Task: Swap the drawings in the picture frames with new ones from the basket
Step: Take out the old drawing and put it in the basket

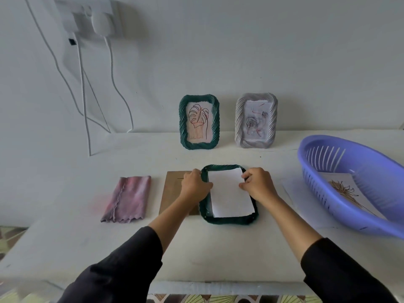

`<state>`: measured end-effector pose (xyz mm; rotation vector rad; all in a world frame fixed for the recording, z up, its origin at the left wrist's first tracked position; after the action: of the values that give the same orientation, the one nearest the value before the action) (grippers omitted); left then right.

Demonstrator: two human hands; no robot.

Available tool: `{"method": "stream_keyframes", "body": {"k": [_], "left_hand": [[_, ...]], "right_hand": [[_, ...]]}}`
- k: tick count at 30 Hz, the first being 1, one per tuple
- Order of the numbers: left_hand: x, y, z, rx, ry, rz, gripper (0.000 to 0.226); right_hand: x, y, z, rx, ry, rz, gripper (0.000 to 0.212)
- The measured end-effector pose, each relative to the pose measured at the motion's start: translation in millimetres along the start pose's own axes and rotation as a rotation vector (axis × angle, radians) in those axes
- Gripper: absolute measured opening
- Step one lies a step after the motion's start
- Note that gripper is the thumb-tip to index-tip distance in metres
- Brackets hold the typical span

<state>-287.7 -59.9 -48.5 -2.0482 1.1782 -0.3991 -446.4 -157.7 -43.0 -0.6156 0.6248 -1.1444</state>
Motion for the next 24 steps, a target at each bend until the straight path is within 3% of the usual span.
{"method": "stream_keyframes", "body": {"k": [6,12,24], "left_hand": [[-3,3,-2,-0.038,0.052,0.032,0.038],[-1,6,-4,0.009,0.081,0.045,0.045],[1,10,-3,0.07,0.116,0.041,0.046]], "right_hand": [[-2,-2,-4,-0.127,-0.011,-0.02,0.02],[6,-2,-20,-0.003,-0.055,0.096,0.025],[11,5,-32,0.124,-0.034,0.145,0.037]]}}
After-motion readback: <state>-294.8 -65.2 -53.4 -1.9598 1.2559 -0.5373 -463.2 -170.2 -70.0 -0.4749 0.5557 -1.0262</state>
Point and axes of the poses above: each hand's wrist, its own x-axis towards the middle knuckle, its own y-axis out of the palm, z = x × y, the point moved 6 cm from there along x, towards the middle knuckle, and after that the axes turned 8 degrees about y, right-handed, at the moved point
